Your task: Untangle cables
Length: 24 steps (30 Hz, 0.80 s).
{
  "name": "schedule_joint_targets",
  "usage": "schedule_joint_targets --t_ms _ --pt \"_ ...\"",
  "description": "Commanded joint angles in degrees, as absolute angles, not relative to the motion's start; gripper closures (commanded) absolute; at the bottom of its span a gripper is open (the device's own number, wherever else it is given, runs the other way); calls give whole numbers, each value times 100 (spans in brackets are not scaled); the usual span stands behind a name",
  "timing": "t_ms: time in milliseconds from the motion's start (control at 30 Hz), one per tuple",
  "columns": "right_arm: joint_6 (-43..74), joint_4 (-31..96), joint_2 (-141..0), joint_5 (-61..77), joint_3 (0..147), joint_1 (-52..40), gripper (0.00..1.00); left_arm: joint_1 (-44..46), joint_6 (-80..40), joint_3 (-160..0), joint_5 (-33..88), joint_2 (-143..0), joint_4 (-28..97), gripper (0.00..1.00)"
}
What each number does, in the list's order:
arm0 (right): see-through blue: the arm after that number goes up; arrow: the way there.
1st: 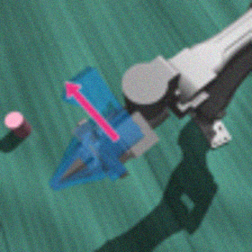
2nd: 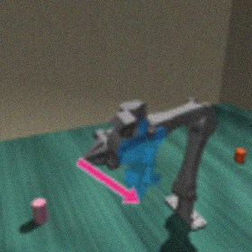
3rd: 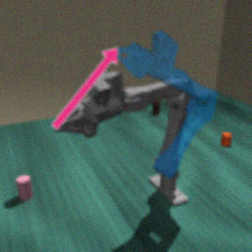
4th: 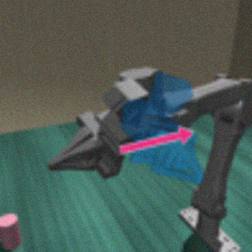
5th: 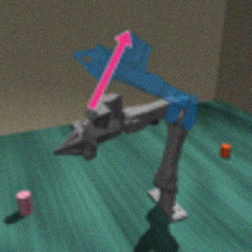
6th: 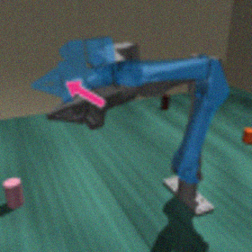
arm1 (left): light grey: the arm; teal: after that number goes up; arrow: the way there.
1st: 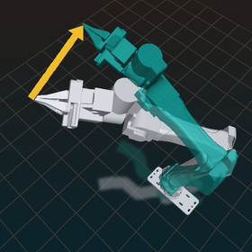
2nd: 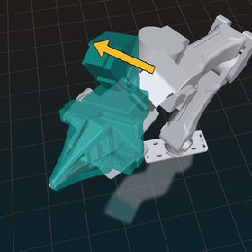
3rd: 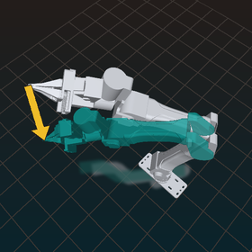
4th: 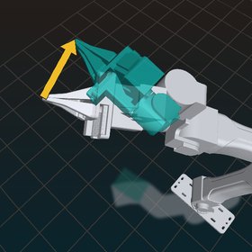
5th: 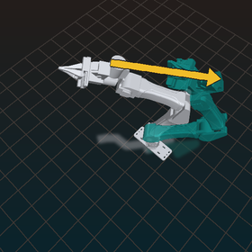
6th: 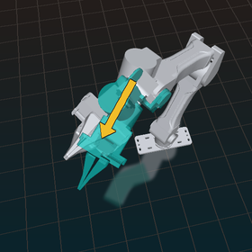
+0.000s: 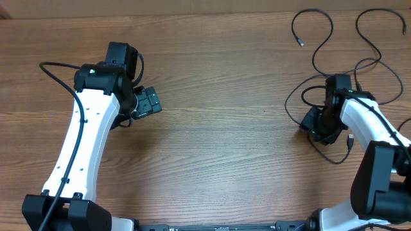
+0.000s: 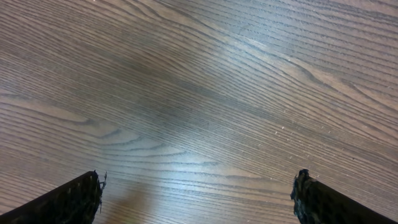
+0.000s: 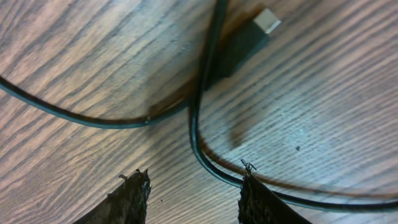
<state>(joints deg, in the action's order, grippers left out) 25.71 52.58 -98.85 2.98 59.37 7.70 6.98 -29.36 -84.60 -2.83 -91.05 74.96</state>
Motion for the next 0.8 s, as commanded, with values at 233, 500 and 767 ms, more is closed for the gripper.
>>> schedule_joint_targets --t_ms 233,500,767 --pt "2499 4807 -9850 38 5548 707 57 676 -2825 -8523 -357 -9111 7483 0" --pt "2497 4661 -9850 -211 5544 707 65 676 -2827 -8523 -357 -9111 7472 0" --pt "2497 4661 -9850 -207 5544 707 70 676 -2827 -8523 -357 -9111 7474 1"
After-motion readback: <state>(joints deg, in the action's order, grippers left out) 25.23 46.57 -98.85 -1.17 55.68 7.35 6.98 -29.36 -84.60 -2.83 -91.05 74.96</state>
